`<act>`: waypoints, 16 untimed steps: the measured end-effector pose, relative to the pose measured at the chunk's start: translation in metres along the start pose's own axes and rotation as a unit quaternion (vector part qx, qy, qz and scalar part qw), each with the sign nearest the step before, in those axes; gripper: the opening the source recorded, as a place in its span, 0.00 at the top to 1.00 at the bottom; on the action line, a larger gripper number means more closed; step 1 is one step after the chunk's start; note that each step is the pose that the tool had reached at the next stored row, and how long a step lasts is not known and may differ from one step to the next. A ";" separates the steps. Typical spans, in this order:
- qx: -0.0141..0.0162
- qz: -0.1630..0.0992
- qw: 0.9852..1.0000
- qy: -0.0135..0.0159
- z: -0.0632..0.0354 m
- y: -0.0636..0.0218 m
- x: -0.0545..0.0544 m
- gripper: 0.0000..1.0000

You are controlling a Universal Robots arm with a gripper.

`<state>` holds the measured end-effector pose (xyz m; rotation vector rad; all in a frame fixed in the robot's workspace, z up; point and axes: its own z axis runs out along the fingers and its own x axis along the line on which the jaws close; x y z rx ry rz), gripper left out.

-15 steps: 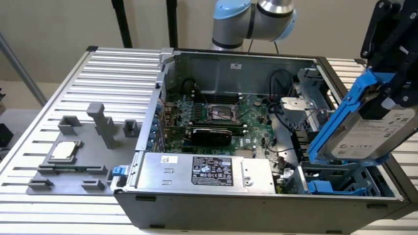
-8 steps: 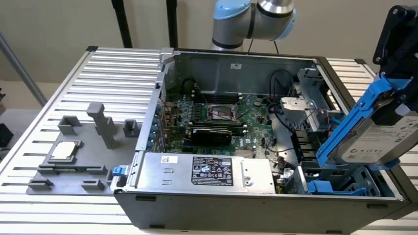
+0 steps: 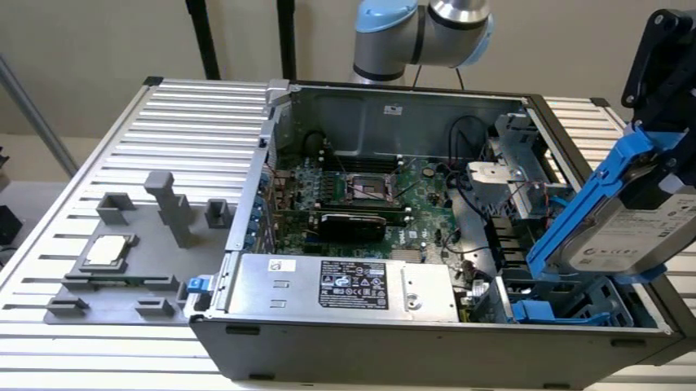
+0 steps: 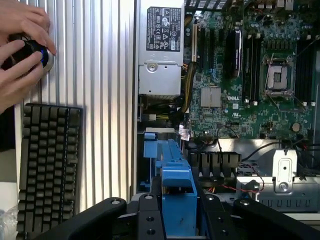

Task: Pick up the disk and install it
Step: 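Insert the disk into the insertion slot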

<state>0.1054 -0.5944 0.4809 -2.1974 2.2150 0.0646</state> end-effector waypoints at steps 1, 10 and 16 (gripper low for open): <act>0.000 0.000 1.000 0.000 0.0000 0.0000 0.000 1.00; 0.000 0.000 1.000 0.000 0.0107 0.0012 0.000 1.00; -0.001 -0.001 1.000 0.000 0.0200 0.0022 0.000 1.00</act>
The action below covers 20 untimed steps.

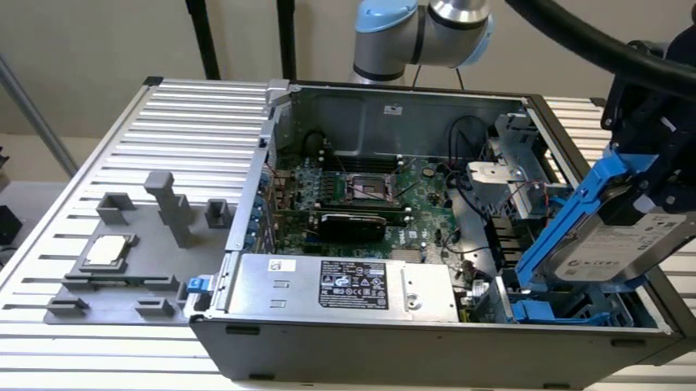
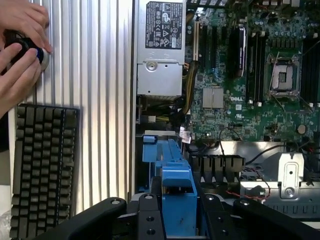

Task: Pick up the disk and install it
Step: 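Insert the disk into the insertion slot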

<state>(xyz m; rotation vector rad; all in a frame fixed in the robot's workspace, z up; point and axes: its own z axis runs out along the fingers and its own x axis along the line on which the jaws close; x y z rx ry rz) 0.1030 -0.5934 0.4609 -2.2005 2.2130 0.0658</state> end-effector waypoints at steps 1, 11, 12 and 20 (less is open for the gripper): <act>-0.001 0.000 1.000 0.000 0.0011 0.0001 0.000 1.00; -0.015 0.000 1.000 0.000 0.0102 -0.0039 0.000 1.00; -0.017 0.000 1.000 0.000 0.0107 -0.0056 0.000 1.00; -0.022 -0.001 1.000 0.000 0.0149 -0.0119 0.000 1.00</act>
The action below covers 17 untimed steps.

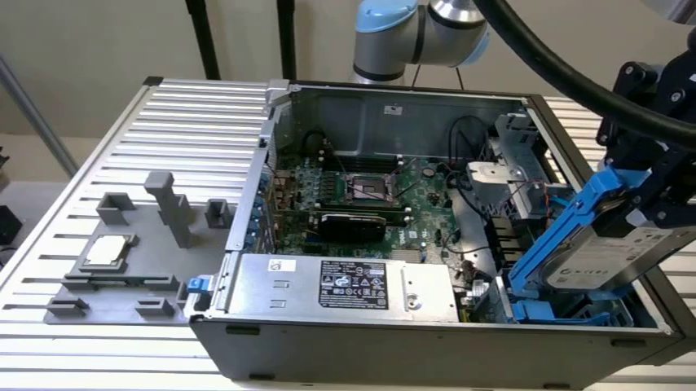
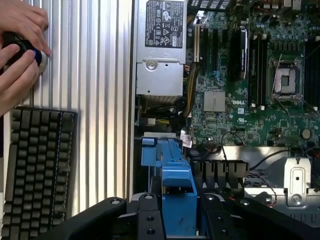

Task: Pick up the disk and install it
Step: 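Insert the disk into the insertion slot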

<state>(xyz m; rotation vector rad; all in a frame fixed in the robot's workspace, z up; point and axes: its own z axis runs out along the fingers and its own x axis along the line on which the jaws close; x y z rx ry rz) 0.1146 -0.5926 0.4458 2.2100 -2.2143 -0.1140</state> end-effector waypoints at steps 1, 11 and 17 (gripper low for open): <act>0.000 0.000 1.000 0.000 0.0010 -0.0001 0.000 1.00; 0.000 -0.004 1.000 -0.001 0.0076 -0.0011 -0.002 1.00; 0.000 -0.007 1.000 -0.001 0.0135 -0.0020 -0.002 1.00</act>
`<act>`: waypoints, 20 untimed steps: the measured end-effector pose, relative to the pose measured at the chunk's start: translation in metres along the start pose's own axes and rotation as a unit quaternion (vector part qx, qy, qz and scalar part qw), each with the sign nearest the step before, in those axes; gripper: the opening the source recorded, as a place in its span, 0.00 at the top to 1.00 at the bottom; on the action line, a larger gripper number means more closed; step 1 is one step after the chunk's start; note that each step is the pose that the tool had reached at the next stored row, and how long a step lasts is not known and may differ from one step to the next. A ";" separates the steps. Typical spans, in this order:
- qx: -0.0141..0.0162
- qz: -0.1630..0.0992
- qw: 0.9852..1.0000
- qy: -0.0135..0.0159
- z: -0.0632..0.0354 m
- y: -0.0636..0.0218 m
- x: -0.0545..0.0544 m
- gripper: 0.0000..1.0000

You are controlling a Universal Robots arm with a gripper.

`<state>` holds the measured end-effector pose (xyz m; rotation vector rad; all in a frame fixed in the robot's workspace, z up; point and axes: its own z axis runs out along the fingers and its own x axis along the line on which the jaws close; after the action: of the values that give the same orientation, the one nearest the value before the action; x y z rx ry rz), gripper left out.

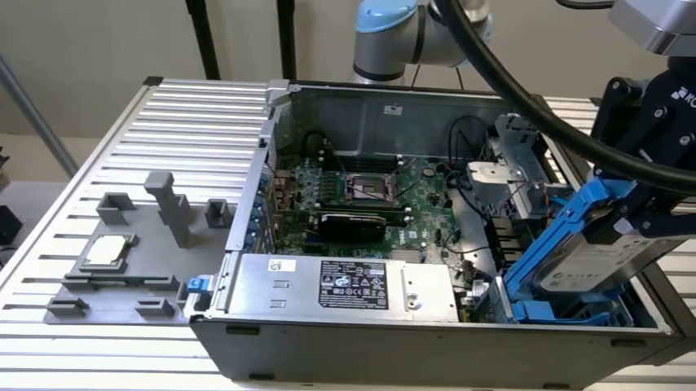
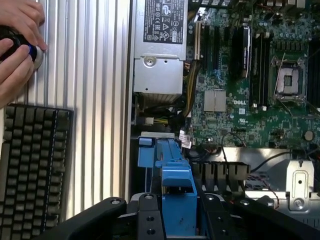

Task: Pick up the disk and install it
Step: 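Insert the disk into the insertion slot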

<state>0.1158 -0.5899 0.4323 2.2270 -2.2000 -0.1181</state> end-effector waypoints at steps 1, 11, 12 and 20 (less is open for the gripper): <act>0.000 0.000 1.000 0.000 0.0014 -0.0001 0.000 1.00; 0.000 -0.004 1.000 -0.001 0.0149 -0.0011 0.000 1.00; 0.000 -0.005 1.000 -0.001 0.0165 -0.0012 0.000 1.00; 0.000 -0.009 1.000 -0.003 0.0275 -0.0018 0.000 1.00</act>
<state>0.1159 -0.5884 0.4048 2.2498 -2.1832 -0.1269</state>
